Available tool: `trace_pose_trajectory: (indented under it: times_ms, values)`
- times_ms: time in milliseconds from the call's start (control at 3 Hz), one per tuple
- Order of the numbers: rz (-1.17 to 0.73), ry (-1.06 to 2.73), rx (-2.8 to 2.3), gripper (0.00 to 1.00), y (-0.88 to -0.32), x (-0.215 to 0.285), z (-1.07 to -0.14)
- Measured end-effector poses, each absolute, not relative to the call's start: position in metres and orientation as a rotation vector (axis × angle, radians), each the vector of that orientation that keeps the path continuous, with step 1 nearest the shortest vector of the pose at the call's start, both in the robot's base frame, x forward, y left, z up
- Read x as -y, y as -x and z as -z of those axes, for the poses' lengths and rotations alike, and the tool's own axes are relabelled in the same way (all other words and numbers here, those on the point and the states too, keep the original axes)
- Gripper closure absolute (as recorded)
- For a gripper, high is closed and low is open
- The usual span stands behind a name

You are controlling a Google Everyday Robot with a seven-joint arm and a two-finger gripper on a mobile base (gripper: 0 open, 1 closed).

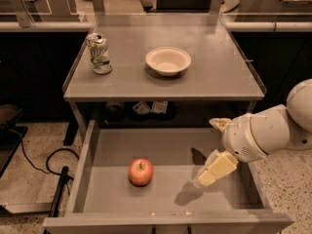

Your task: Pick apple from top drawer and place on counter

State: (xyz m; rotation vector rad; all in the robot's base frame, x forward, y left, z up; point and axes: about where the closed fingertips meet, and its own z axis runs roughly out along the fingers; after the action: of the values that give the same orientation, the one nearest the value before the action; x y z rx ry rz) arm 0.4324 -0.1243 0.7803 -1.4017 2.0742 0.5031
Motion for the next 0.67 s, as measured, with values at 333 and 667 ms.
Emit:
trace_pose_trajectory:
  times_ms: [333, 667]
  values:
    - [-0.528, 1.404, -2.029, 0.0, -0.436, 0.113, -0.763]
    - [-0.561, 1.417, -1.963, 0.0, -0.443, 0.095, -0.743]
